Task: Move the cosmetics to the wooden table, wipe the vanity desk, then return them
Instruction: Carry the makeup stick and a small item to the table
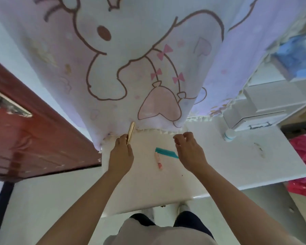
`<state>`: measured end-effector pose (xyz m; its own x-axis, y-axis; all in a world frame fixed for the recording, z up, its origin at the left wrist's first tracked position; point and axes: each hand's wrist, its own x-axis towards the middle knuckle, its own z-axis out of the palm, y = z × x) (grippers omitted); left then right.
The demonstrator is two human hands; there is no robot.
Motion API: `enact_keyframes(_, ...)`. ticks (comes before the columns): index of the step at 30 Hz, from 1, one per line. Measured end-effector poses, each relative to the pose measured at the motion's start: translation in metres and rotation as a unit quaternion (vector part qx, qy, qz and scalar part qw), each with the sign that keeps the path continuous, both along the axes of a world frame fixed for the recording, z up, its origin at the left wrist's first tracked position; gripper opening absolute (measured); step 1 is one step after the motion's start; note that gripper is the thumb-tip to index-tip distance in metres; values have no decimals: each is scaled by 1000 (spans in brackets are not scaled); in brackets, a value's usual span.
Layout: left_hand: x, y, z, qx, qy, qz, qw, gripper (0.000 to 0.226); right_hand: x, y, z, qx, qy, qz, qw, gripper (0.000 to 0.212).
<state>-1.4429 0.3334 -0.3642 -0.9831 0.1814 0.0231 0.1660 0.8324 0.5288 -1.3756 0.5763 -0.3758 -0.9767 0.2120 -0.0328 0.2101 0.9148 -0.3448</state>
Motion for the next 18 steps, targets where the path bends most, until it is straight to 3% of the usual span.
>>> enact_keyframes(3, 11, -17, 32, -4, 77, 41, 996, 29, -19, -12, 24, -10, 52, 45, 998, 21)
enact_keyframes(9, 74, -61, 57, 15, 114, 177, 977, 22, -38, -65, 29, -63, 82, 201, 974, 18)
enact_keyframes(18, 226, -172, 87, -81, 103, 408, 903, 19, 15, -221, 44, -129, 92, 432, 888, 23)
